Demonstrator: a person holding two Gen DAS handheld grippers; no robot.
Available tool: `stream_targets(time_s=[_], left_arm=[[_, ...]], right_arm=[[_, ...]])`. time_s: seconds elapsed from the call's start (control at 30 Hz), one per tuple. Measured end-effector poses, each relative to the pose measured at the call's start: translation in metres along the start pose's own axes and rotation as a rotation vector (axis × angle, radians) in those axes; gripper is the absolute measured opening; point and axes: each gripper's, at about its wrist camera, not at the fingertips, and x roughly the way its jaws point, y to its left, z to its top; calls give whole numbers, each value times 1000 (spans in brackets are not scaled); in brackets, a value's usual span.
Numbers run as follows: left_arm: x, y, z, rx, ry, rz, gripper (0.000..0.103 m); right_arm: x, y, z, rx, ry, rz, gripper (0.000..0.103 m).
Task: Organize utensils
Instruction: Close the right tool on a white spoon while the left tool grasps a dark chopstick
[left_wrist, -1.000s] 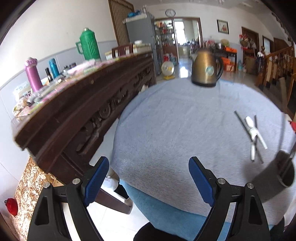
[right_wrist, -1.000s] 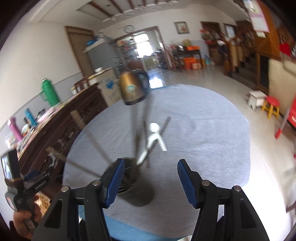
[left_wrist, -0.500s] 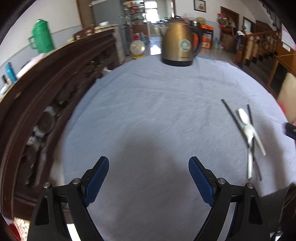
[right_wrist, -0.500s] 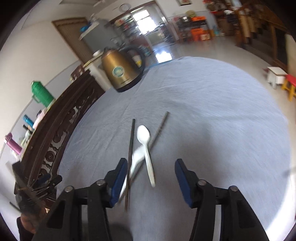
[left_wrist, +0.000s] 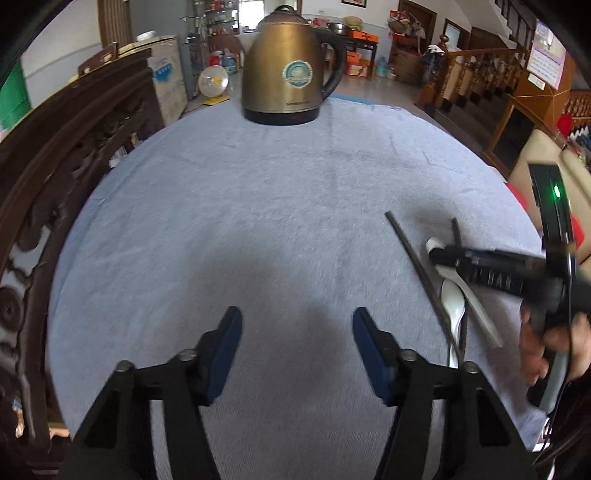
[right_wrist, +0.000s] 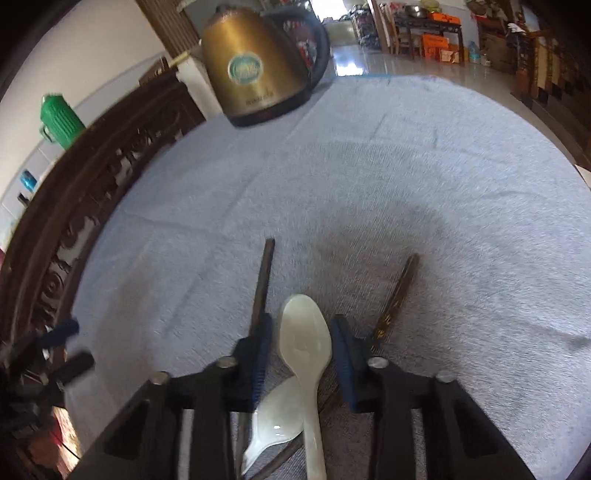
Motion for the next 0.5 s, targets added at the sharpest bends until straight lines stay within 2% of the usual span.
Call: stream_targets(time_s=[0.03, 0.13, 0.27, 0.5], left_arm=[[5, -2, 6, 4, 2, -18, 55], [18, -13, 22, 16, 19, -75, 48], [45, -37, 45, 43, 68, -163, 48], [92, -72, 79, 31, 143, -210, 48]], right_arm=[[2, 0, -3, -12, 8, 5, 4], [-5, -8, -9, 1, -37, 22, 3], [-23, -29, -20, 57, -94, 67, 3], [-60, -68, -38, 149, -166, 104, 3]])
